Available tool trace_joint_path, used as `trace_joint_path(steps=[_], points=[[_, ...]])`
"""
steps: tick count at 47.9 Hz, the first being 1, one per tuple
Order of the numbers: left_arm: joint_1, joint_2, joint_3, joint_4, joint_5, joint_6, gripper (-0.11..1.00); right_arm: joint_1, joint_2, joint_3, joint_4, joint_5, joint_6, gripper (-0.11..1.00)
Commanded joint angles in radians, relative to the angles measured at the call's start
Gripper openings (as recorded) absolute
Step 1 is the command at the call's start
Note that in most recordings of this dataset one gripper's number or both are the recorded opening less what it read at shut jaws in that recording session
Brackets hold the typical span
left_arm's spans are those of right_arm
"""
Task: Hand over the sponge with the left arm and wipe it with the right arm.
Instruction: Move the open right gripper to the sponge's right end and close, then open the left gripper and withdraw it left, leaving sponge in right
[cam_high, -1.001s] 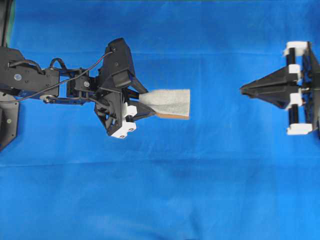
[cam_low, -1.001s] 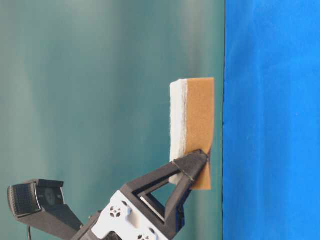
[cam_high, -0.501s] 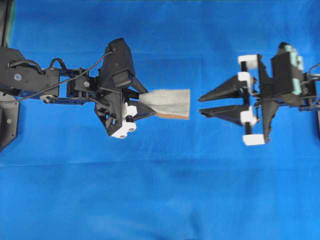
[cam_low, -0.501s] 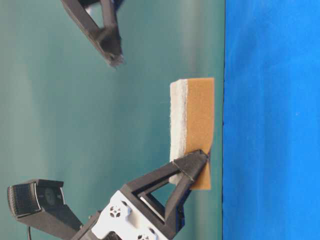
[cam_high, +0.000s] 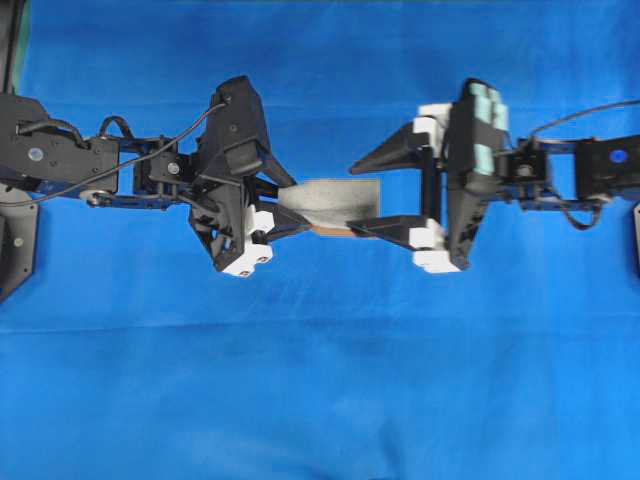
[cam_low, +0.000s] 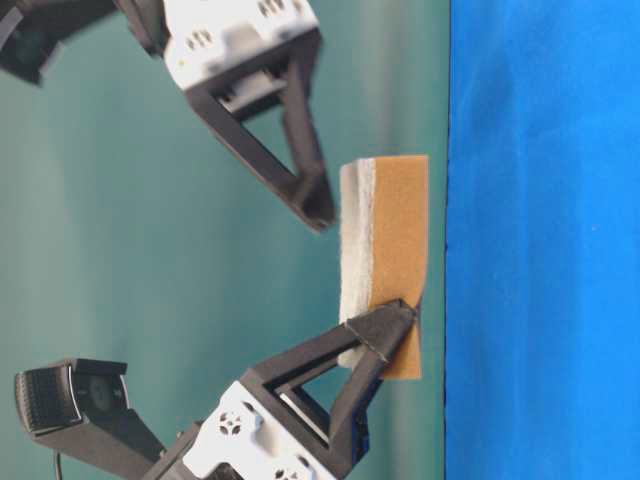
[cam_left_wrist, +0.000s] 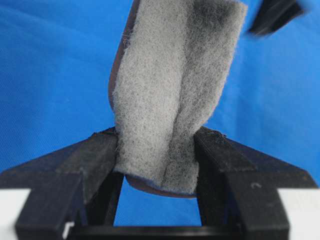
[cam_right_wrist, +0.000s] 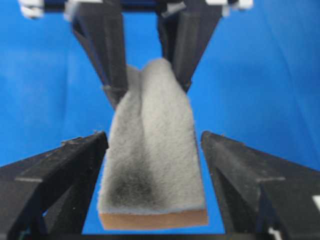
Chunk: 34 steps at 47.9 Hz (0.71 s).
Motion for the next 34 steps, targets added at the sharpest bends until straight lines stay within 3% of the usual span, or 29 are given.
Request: trace_joint_path(steps=[1, 22, 34], points=[[-0.003, -0.011, -0.012, 0.000, -0.005, 0.002, 0.35, 0.003, 0.009, -0.038, 0.002, 0.011, -0.003, 0.74], [0.002, -0.011, -0.011, 0.000, -0.005, 0.006, 0.30, -0.009, 0.086, -0.069, 0.003, 0.069, -0.003, 0.74], [0.002, -0.011, -0.009, 0.002, -0.002, 0.014, 0.30, -0.012, 0.086, -0.071, -0.021, 0.071, -0.015, 0.70]])
